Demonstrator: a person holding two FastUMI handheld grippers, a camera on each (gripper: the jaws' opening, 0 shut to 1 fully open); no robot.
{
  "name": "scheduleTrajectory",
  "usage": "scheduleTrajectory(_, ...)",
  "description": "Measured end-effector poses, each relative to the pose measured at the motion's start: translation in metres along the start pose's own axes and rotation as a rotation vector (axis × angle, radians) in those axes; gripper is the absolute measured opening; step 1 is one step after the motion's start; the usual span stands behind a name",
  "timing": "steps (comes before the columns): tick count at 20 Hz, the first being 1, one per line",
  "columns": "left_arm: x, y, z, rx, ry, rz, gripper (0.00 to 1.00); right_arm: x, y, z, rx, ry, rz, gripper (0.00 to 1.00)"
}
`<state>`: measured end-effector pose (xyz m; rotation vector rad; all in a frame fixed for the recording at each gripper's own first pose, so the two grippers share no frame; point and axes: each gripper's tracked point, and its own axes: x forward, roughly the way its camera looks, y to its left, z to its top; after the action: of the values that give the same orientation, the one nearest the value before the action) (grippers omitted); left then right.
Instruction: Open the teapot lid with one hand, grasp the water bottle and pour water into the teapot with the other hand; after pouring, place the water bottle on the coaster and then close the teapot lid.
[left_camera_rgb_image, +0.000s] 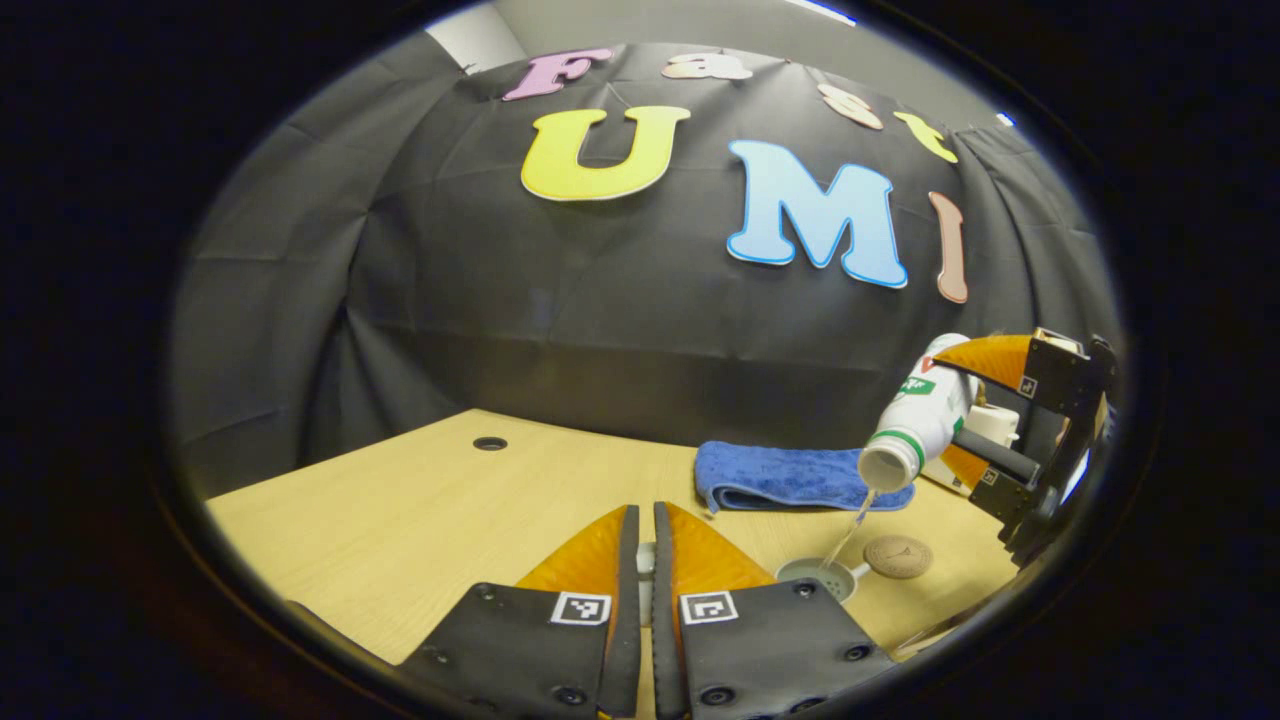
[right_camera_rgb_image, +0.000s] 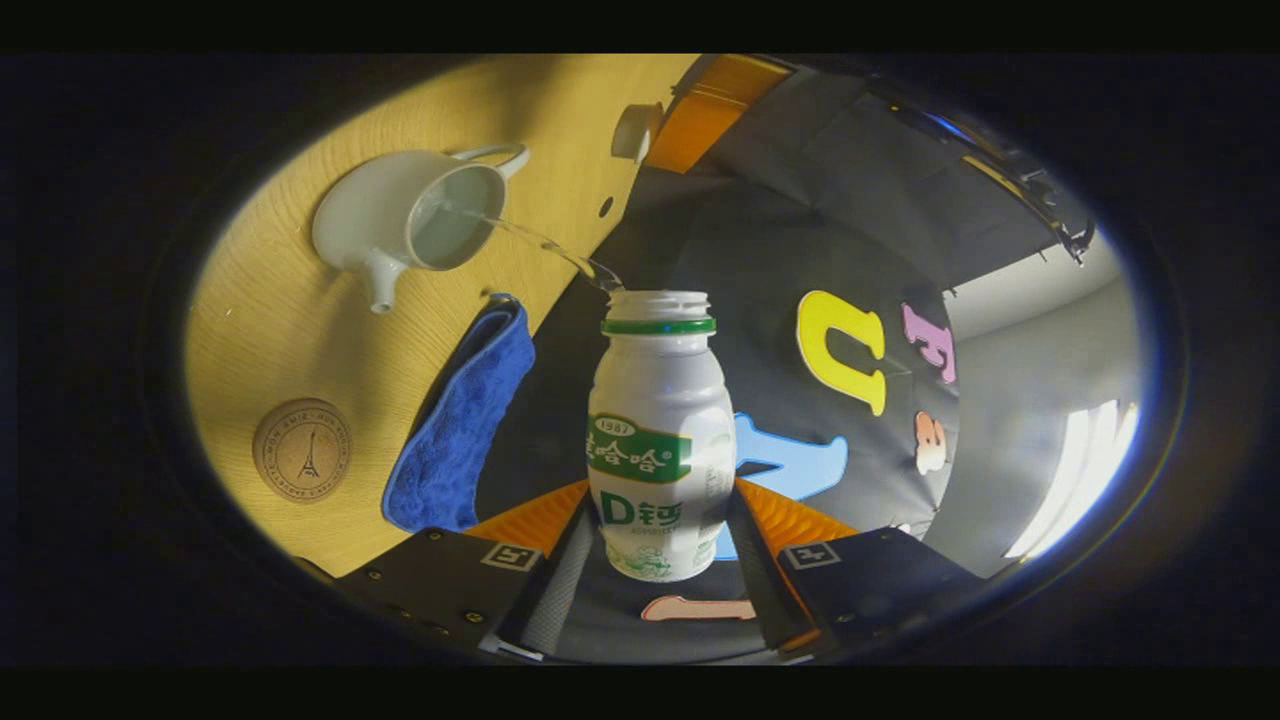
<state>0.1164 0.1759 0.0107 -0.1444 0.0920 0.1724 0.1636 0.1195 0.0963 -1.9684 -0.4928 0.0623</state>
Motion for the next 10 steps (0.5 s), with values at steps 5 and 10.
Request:
scheduleTrajectory(5,0.0000,-0.0003,-0.0028,0.002,0.003,-0.002,0.12,-0.0004,0.0001,0.0041,-0.053,-0.019,-0.014,0.73)
scheduleTrajectory(10,-0.0005,0.0024,-0.0045,0.000,0.007,0.001,0.12,0.0015,-0.0031,0.0062,-0.091,-0.035,-0.034,0.72)
